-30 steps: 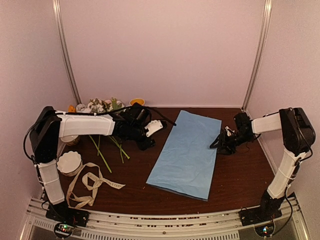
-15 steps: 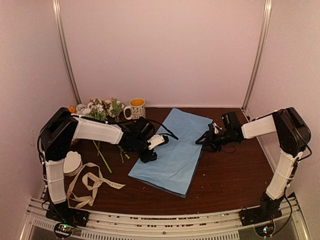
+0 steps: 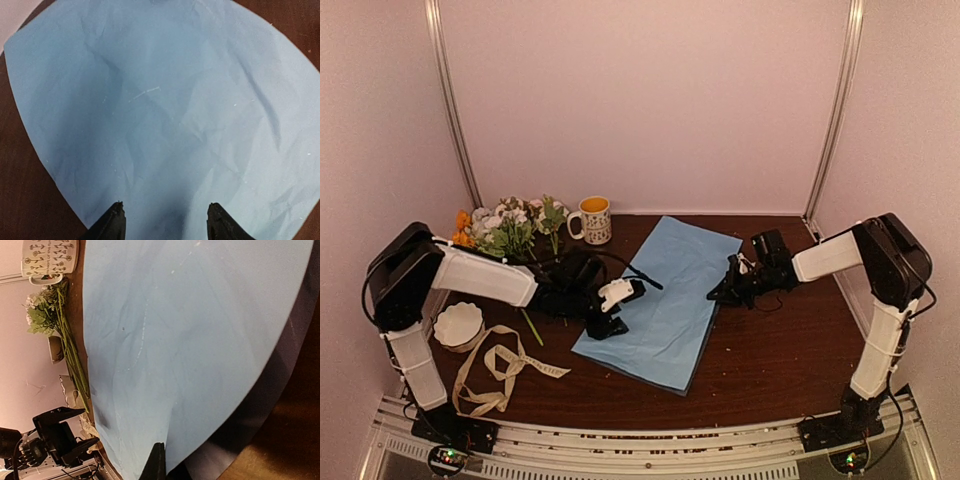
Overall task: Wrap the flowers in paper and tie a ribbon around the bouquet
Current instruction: Pick up the folded wrapping paper from the center of the board, then pass from the right arm to the left
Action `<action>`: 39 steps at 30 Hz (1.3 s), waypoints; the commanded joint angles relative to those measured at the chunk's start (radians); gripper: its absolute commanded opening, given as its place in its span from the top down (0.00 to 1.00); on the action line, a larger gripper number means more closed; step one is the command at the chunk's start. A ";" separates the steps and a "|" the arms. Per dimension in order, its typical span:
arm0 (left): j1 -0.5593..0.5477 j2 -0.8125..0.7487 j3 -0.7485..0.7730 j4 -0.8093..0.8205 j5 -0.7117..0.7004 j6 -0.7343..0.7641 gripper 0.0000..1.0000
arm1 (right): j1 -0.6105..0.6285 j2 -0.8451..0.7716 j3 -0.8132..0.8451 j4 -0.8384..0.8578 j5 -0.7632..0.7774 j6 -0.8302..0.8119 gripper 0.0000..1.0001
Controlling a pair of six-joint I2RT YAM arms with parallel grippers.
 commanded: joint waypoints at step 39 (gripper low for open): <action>-0.318 -0.533 -0.193 0.240 0.145 -0.073 1.00 | 0.270 -0.657 0.371 -0.565 0.479 -0.141 0.93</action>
